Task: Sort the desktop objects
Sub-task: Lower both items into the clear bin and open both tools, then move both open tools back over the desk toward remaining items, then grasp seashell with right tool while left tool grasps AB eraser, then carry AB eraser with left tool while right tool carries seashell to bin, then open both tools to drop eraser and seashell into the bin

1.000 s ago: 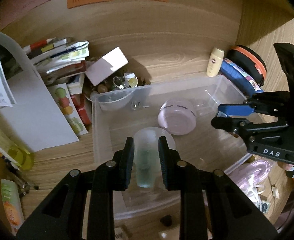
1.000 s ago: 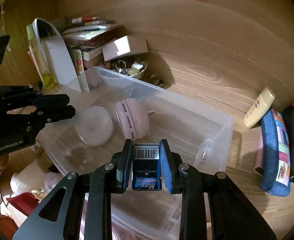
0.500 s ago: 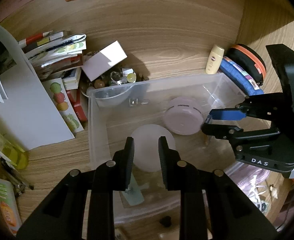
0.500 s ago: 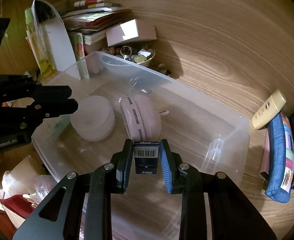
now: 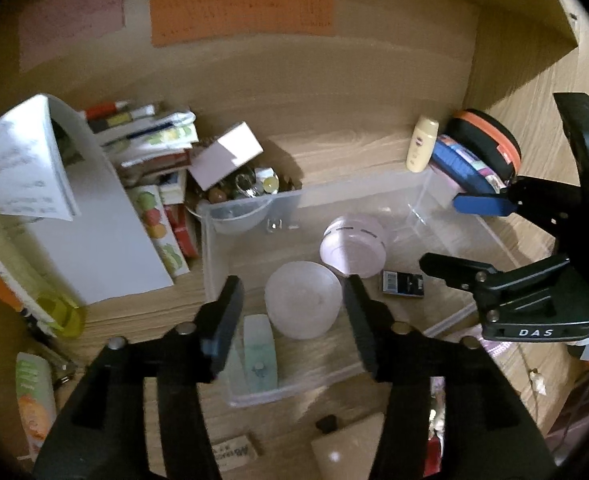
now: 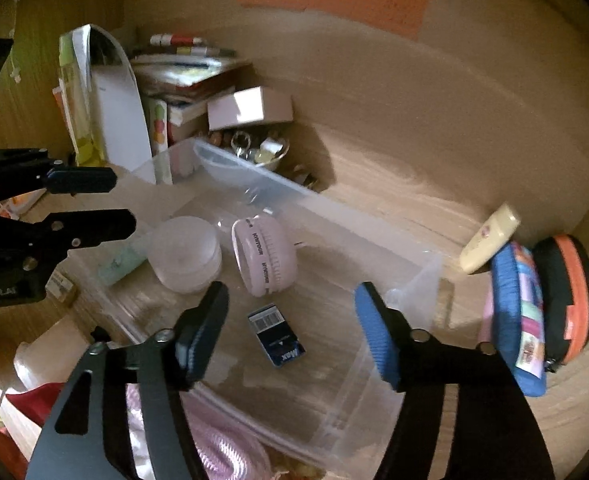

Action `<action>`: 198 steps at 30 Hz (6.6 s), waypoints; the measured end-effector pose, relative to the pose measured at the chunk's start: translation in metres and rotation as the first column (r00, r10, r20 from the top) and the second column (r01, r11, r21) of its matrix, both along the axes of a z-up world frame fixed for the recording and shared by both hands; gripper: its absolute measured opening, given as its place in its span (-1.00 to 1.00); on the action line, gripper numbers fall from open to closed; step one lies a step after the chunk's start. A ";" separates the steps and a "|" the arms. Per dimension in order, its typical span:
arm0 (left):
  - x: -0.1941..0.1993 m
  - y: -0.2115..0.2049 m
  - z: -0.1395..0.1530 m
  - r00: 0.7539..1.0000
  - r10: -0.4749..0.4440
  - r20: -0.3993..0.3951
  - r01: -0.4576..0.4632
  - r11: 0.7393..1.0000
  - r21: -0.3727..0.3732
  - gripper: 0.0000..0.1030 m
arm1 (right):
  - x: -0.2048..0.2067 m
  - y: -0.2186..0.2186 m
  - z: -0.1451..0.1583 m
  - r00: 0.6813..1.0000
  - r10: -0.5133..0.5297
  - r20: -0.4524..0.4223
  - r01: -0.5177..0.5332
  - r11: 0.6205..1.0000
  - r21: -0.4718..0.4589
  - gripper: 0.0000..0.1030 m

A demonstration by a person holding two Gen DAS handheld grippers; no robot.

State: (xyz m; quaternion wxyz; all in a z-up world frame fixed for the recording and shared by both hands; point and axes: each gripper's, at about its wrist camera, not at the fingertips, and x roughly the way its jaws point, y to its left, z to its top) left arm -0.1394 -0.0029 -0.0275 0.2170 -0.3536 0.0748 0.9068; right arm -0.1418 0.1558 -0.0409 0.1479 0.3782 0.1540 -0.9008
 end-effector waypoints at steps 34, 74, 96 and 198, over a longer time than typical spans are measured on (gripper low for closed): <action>0.058 -0.093 -0.039 0.979 0.190 0.070 -0.186 0.981 -0.058 0.79 | 0.141 0.089 0.011 0.952 -0.272 -0.138 0.256 0.958 -0.126 0.87; 0.038 -0.077 -0.085 0.965 0.192 0.177 -0.178 0.980 -0.092 0.15 | 0.177 0.095 -0.074 0.976 -0.200 0.085 0.209 0.970 -0.120 -0.65; 0.052 -0.074 -0.064 0.980 0.193 0.040 -0.190 0.979 -0.071 -0.14 | 0.143 0.105 -0.037 0.977 -0.213 0.023 0.213 0.955 -0.206 -0.65; 0.023 -0.005 0.002 0.999 -0.020 0.027 0.018 0.996 0.090 0.44 | 0.041 0.027 0.009 0.997 -0.015 -0.077 -0.004 0.970 -0.245 0.18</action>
